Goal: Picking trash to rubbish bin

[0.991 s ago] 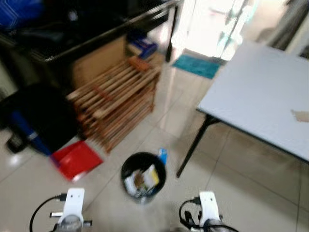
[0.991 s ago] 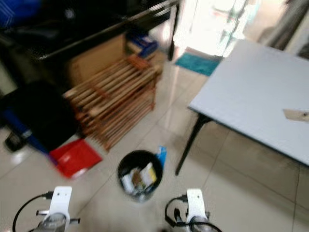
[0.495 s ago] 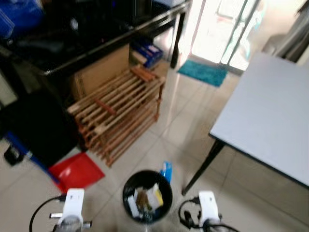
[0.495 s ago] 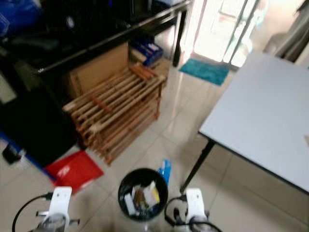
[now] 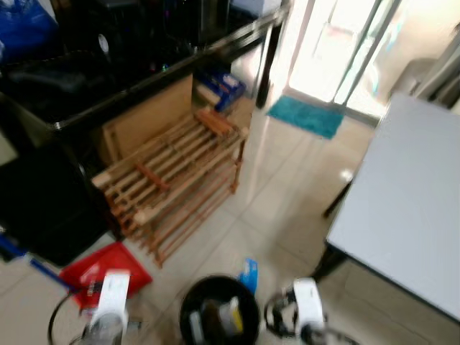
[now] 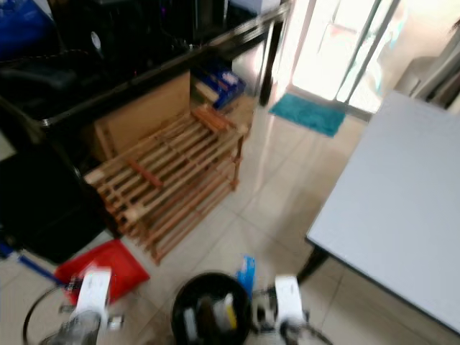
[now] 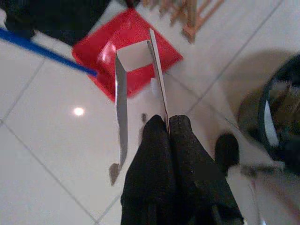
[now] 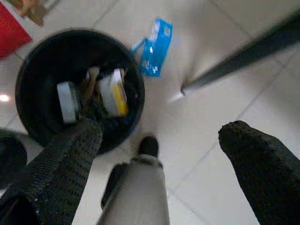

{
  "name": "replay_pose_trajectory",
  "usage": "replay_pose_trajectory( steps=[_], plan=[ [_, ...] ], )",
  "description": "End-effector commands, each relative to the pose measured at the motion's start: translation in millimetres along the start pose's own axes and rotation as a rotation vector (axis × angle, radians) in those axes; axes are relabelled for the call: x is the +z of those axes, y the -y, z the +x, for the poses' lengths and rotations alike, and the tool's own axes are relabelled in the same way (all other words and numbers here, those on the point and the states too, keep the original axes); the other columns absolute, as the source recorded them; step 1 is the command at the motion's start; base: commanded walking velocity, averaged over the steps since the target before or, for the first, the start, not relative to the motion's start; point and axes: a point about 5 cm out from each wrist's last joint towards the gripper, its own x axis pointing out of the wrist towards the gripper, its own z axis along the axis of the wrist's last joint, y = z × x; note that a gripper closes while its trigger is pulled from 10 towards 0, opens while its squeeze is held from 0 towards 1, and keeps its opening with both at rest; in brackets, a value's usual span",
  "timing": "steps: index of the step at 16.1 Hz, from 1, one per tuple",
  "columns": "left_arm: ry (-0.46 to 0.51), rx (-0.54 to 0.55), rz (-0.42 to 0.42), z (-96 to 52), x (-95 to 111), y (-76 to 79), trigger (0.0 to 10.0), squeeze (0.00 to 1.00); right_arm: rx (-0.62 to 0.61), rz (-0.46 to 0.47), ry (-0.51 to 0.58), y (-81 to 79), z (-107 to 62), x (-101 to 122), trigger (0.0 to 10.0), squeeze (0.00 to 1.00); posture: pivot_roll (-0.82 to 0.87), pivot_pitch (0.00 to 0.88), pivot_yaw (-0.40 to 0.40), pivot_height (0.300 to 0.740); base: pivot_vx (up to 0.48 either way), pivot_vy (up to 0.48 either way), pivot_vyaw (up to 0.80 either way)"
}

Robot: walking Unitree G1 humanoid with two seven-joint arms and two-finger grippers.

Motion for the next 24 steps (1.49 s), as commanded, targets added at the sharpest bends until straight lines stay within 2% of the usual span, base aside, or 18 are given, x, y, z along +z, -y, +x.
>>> replay_pose_trajectory(
  steps=[1,3,5,7,10,12,13,16,18,24],
  plan=[
    [0.046,-0.102,-0.001,0.9,14.5,15.4,10.0,0.0,-0.008,-0.027,0.01,10.4,-1.0,3.6,10.0,0.0,-0.02,0.095,-0.07,0.74,0.0,0.0,0.0],
    [0.114,-0.185,0.047,2.0,40.3,26.3,10.0,0.0,0.022,-0.036,0.067,9.9,0.7,21.9,10.0,0.0,-0.02,0.104,-0.073,0.74,0.0,0.0,0.0],
    [0.171,-0.232,0.038,1.5,63.3,37.1,10.0,0.0,0.059,-0.068,0.109,7.7,1.5,37.5,10.0,0.0,-0.04,0.116,-0.075,0.74,0.0,0.0,0.0],
    [0.236,-0.356,0.07,-3.8,88.5,64.3,10.0,0.0,0.123,-0.069,0.169,1.0,1.7,55.7,10.0,0.0,-0.06,0.135,-0.079,0.74,0.0,0.0,0.0],
    [0.263,-0.46,0.09,-10.9,99.5,90.9,10.0,0.0,0.205,-0.051,0.23,-8.3,0.1,70.2,10.0,0.0,-0.1,0.163,-0.081,0.74,0.0,0.0,0.0],
    [0.265,-0.502,0.1,-14.0,99.6,101.2,10.0,0.0,0.235,-0.04,0.255,-11.8,-1.4,74.7,10.0,0.0,-0.12,0.183,-0.083,0.74,0.0,0.0,0.0],
    [0.257,-0.545,0.112,-17.8,97.1,114.3,10.0,0.0,0.278,-0.059,0.28,-17.8,-4.3,79.9,10.0,0.0,-0.13,0.194,-0.085,0.74,0.0,0.0,0.0],
    [0.223,-0.562,0.111,-19.3,88.1,121.5,10.0,0.0,0.303,-0.075,0.299,-20.7,-8.1,81.9,10.0,0.0,-0.14,0.211,-0.089,0.74,0.0,0.0,0.0],
    [0.171,-0.592,0.093,-21.0,74.6,128.2,10.0,0.0,0.324,-0.098,0.312,-23.6,-12.8,84.0,10.0,0.0,-0.16,0.218,-0.09,0.74,0.0,0.0,0.0],
    [0.116,-0.628,0.109,-25.5,64.0,141.5,10.0,0.0,0.352,-0.12,0.328,-29.0,-23.1,89.3,10.0,0.0,-0.16,0.228,-0.091,0.74,0.0,0.0,0.0]
  ],
)
